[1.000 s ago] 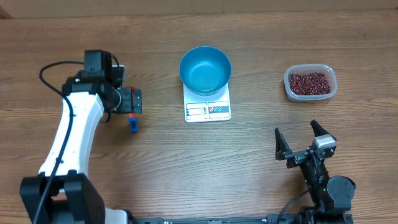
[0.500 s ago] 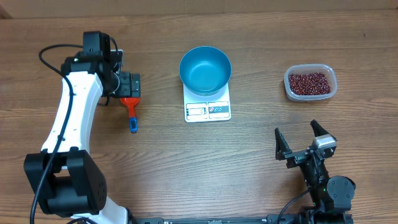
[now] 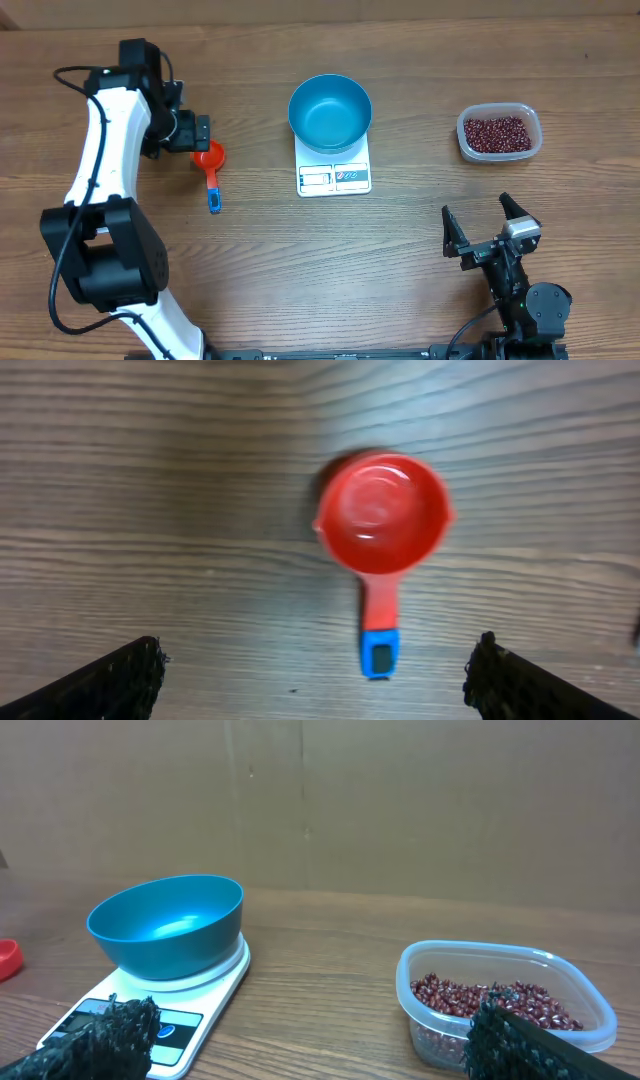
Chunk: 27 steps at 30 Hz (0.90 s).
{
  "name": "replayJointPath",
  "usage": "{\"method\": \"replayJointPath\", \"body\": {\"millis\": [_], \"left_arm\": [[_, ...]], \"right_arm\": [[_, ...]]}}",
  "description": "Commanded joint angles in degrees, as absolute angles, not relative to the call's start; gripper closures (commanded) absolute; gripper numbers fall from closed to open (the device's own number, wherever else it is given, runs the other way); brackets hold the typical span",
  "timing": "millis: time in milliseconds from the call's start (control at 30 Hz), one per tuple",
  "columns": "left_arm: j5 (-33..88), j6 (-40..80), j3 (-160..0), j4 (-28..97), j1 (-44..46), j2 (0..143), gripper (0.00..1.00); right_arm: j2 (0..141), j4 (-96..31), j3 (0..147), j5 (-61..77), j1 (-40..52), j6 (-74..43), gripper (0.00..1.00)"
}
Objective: Scoop item into bowl and weigh 150g on scale
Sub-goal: 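Lower the left gripper and close it on the red scoop's rim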
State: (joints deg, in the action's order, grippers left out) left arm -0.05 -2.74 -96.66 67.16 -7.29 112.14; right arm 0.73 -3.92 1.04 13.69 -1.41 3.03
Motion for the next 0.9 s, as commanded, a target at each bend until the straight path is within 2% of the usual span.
{"method": "replayJointPath", "body": {"millis": [0,867], "left_arm": [[-0.6,-4.1,-99.2,67.7,-7.6,113.1,0.0],[-0.4,-4.1,-99.2,63.0,-7.5,121.2,0.0]], "right_arm": [[0.2,-3.6,0.4,13.6,-1.1,3.1,0.0],[0.2,-3.6,0.4,13.6,-1.1,3.1,0.0]]}}
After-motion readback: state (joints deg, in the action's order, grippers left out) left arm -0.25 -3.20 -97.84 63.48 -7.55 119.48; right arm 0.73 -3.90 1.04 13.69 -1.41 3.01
